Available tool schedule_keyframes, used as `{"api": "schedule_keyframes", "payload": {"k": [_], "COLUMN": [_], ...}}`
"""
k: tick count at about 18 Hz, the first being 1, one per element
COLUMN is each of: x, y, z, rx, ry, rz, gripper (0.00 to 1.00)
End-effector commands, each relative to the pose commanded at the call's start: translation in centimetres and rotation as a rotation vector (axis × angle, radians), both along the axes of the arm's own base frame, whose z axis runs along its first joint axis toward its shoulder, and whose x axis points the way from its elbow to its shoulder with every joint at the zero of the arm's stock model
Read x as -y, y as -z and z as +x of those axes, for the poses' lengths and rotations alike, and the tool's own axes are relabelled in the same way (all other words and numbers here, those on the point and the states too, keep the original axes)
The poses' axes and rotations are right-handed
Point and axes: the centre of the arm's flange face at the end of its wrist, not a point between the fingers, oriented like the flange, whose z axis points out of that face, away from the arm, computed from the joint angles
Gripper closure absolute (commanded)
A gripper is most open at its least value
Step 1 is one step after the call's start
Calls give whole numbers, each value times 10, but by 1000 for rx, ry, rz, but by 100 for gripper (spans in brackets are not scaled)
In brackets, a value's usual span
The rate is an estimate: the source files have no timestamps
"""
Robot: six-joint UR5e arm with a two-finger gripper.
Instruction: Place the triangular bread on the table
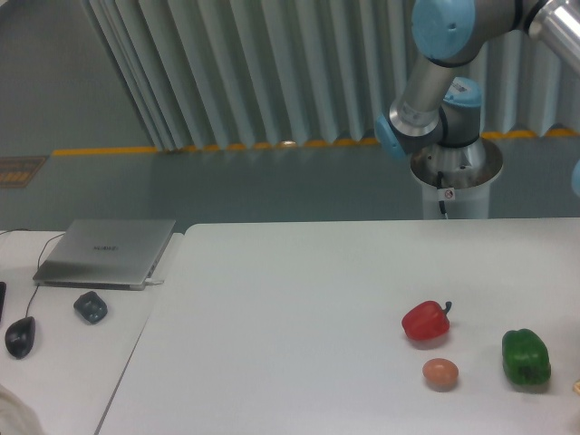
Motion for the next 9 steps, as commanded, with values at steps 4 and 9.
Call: {"api": "schedule_keyframes", "payload": {"k": [4, 9], "x": [0, 2], "y": [-23, -49], "z": [16, 42], "rx": [57, 186], "ry": [10, 20], "rz": [55, 105], "gripper": [77, 77]}}
